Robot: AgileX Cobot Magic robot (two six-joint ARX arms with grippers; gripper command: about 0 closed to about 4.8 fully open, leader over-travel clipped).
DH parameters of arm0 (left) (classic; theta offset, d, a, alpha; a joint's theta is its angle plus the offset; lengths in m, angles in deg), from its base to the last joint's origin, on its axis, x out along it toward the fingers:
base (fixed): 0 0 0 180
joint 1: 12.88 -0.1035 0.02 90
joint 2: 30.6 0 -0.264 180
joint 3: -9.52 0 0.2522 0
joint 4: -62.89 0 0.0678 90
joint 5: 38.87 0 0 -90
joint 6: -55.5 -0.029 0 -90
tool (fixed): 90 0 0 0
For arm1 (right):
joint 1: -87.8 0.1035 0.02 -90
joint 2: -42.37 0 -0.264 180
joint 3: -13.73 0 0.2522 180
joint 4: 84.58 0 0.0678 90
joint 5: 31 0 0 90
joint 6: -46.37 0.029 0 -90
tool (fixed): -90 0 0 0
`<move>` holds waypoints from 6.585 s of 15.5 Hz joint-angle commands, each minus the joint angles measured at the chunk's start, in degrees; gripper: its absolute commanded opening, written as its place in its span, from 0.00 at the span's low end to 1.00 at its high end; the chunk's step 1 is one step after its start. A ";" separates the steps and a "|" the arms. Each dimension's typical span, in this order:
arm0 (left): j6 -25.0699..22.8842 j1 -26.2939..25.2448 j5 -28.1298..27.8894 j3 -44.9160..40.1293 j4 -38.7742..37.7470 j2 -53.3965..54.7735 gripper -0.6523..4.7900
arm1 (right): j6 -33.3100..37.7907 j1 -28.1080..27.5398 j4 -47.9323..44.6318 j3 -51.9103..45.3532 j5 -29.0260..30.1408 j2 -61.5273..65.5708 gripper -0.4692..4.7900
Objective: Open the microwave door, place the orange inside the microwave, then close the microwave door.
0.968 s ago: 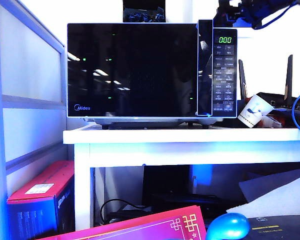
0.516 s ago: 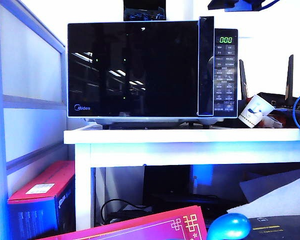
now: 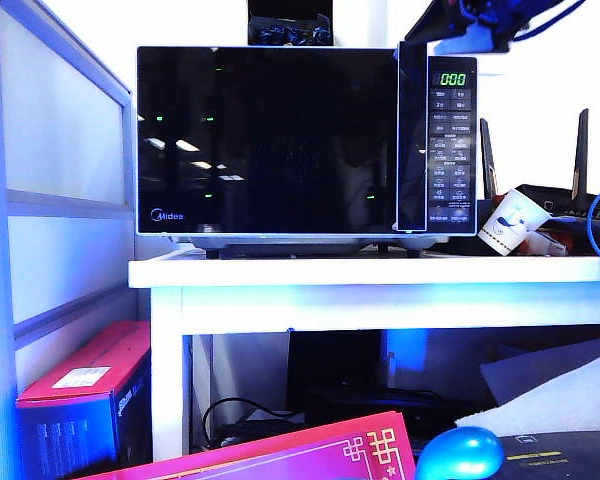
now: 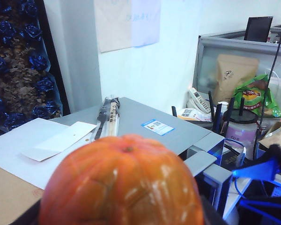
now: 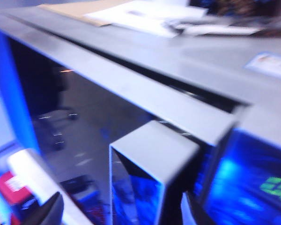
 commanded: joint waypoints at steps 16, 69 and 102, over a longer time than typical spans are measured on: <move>-0.15 0.02 0.07 0.31 0.33 -0.17 0.46 | 3.85 -0.04 -1.95 0.28 15.32 -1.92 0.72; -0.17 1.01 0.17 0.26 8.81 17.46 0.46 | 11.87 0.04 4.59 0.28 29.03 -11.37 0.73; 2.75 1.01 0.74 0.42 14.05 13.68 0.46 | 3.61 3.15 5.05 0.28 16.90 -1.40 0.73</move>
